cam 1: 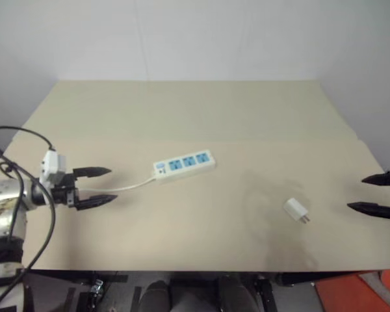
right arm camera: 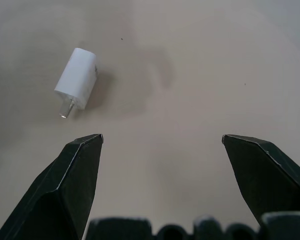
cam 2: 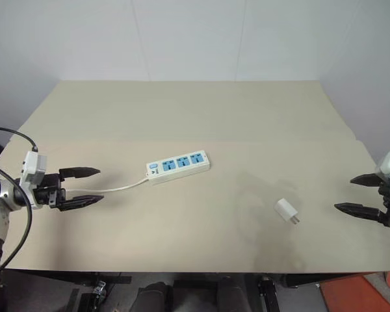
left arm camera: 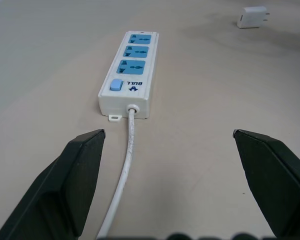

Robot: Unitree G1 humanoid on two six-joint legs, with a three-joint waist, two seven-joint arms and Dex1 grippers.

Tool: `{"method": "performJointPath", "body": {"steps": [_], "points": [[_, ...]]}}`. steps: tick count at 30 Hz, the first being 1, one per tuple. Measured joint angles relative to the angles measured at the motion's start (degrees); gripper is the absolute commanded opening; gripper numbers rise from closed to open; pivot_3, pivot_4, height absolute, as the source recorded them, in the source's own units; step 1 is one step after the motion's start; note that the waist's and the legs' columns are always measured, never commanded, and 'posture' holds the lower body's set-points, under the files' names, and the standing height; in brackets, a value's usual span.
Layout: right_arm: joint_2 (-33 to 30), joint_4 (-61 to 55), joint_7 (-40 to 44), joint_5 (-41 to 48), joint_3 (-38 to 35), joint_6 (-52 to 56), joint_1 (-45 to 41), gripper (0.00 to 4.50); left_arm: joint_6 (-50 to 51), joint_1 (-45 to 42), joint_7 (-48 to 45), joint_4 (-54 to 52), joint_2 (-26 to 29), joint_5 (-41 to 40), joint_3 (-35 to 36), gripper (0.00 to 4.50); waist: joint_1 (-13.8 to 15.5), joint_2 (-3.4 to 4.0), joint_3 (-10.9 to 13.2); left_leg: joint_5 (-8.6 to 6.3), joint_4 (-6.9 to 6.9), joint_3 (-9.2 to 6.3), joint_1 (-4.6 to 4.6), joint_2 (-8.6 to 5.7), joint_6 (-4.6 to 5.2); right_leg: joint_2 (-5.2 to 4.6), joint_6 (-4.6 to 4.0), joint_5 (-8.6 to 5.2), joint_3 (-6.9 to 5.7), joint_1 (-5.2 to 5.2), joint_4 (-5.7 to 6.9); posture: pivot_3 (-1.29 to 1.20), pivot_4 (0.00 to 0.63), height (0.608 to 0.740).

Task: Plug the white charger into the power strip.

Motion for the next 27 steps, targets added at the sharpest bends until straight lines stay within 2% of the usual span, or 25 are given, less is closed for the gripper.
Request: {"method": "performJointPath", "body": {"steps": [6, 20, 27], "points": [[2.30, -0.74, -0.95, 0.01, -1.53, -2.49, 0.30, 4.50, -1.29, -1.94, -0.29, 3.01, -0.04, 0.66, -0.02, 4.48, -0.09, 0.00, 0.00, 0.00, 0.00, 0.01, 0.01, 0.00, 0.00, 0.00, 0.04, -0.03, 0.02, 0.01, 0.01, 0.00, 0.150, 0.740], [3.03, -1.99, -1.48, 0.01, -2.63, -4.51, 1.48, 4.50, -6.84, -5.83, -1.27, 10.53, -1.08, 3.32, -0.34, 4.48, -0.03, 0.00, 0.00, 0.00, 0.00, 0.01, 0.00, 0.00, 0.00, 0.00, 0.03, -0.02, 0.02, 0.01, 0.00, 0.00, 0.150, 0.740], [4.92, -7.76, -3.37, 0.31, -3.48, -5.02, 1.69, 4.50, -17.03, -15.01, 2.03, 24.62, -6.52, 8.00, -1.94, 4.48, 0.51, 0.00, 0.00, 0.00, 0.03, 0.00, 0.01, -0.04, 0.00, 0.00, 0.07, 0.00, 0.02, 0.05, 0.01, 0.00, 0.150, 0.740]]}}
